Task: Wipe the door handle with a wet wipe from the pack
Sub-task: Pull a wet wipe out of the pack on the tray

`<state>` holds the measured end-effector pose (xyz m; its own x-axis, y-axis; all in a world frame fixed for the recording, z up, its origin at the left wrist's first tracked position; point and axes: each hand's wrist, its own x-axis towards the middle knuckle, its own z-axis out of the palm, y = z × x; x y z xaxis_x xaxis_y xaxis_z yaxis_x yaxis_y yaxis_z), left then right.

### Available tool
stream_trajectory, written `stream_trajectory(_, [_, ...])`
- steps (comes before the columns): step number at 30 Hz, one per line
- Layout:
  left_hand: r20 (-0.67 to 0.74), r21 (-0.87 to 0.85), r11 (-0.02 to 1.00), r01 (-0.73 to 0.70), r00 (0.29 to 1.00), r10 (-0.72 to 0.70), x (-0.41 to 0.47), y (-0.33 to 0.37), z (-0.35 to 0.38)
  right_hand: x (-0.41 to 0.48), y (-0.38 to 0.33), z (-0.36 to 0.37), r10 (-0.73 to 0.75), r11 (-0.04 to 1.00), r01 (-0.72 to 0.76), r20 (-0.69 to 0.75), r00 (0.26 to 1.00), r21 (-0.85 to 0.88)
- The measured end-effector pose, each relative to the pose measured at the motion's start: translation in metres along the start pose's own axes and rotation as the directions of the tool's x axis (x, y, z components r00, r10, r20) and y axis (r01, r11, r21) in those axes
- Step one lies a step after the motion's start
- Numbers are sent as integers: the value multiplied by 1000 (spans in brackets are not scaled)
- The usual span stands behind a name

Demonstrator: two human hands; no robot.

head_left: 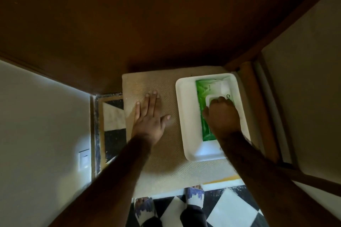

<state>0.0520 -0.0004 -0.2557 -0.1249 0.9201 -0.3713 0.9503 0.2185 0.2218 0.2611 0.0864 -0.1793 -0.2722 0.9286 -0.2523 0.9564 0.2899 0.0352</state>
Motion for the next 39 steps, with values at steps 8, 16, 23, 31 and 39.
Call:
stream_trajectory(8, [25,-35,999,7,1000,-6,1,1,-8,2,8,-5,18,992,-24,51,999,121])
stream_trajectory(16, [-304,-376,926,23,941,-147,20,78,-74,-13,52,-7,256,754,-158,-64,964,638])
stream_trajectory(23, [24,-32,912,-408,912,409,42,160,-59,-34,80,1,467,305,-378,209,859,874])
stream_trajectory(31, [0,275,889,-367,924,382,41,176,-43,-32,90,5,443,304,-403,247,862,863])
stream_trajectory(39, [-63,-835,546,64,975,-211,32,159,-54,-38,79,9,364,360,-251,113,925,898])
